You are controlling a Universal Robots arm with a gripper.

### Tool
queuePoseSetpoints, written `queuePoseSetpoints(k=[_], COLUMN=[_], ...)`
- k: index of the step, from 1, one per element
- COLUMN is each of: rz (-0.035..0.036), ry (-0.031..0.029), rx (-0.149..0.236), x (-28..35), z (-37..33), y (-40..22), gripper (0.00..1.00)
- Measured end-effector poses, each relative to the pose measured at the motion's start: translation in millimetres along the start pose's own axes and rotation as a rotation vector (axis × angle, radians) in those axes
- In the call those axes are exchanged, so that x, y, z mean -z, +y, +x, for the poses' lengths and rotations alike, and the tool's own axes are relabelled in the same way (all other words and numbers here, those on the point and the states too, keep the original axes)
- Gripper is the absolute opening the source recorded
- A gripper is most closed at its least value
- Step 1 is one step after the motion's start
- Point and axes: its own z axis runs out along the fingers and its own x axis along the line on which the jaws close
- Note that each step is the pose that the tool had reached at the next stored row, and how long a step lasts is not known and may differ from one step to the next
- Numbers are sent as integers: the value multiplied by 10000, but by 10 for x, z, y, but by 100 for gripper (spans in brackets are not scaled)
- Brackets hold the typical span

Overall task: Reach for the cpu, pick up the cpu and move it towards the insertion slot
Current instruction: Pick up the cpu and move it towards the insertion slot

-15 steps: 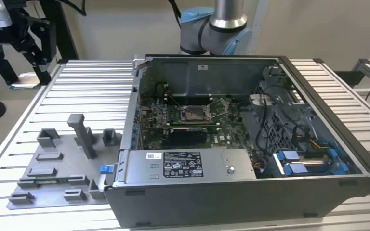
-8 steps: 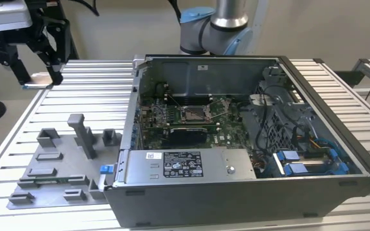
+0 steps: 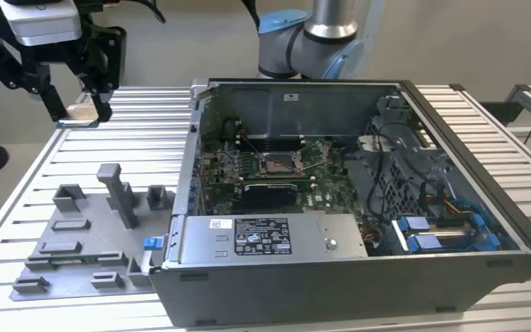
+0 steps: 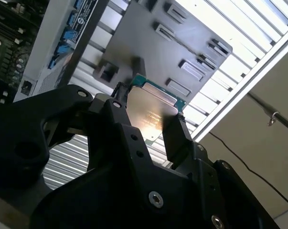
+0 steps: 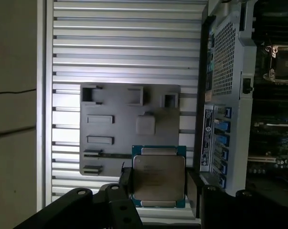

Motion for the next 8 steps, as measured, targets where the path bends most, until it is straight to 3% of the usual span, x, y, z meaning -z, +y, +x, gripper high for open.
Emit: queuePoseSetpoints(k=[8], rz=[0], ry=[28], rx=[0], x=[6], z=[-253], y=[-4], gripper=[0])
